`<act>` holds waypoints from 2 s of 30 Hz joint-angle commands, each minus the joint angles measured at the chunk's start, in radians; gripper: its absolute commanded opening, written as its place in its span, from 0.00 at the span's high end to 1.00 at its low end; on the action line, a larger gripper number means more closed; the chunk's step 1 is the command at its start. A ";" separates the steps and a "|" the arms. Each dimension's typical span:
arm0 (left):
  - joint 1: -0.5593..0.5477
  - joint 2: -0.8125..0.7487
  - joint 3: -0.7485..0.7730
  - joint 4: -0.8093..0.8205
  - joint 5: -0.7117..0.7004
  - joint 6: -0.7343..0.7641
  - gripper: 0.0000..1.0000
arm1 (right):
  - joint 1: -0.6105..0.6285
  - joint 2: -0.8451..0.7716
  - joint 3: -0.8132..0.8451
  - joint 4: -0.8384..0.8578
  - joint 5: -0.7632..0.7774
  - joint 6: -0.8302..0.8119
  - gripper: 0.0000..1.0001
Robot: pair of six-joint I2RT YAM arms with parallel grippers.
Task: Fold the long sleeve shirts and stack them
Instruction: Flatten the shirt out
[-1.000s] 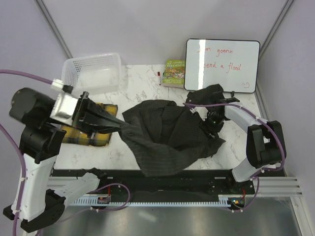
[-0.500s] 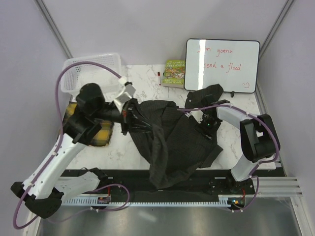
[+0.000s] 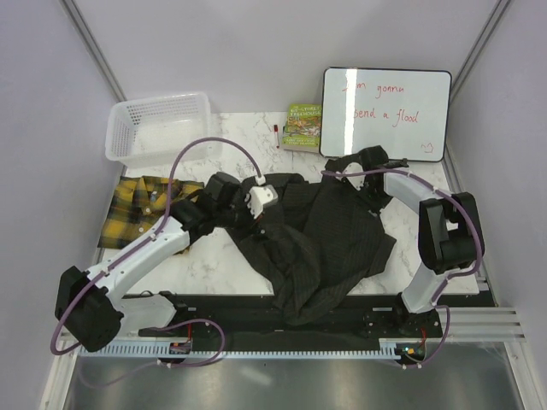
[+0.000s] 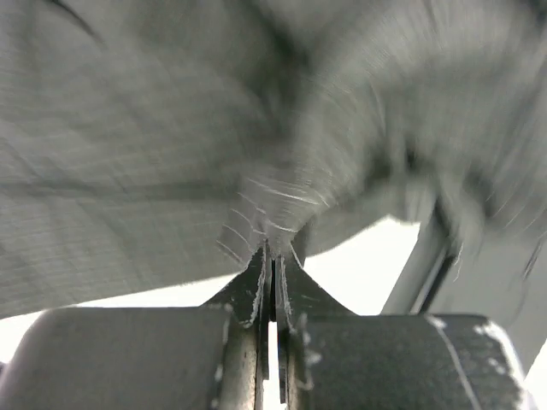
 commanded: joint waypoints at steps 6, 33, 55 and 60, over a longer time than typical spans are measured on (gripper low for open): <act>-0.063 -0.168 -0.072 -0.692 0.341 0.793 0.98 | 0.023 -0.196 0.127 -0.232 -0.191 0.003 0.30; 0.267 0.455 0.169 -0.186 0.252 1.363 0.41 | 0.119 -0.091 -0.212 -0.125 -0.061 0.012 0.36; 0.308 0.705 0.312 -0.227 0.122 1.462 0.42 | 0.031 -0.092 -0.187 -0.119 -0.037 -0.044 0.37; 0.305 0.754 0.370 -0.299 0.096 1.475 0.55 | 0.024 -0.091 -0.176 -0.124 -0.041 -0.044 0.37</act>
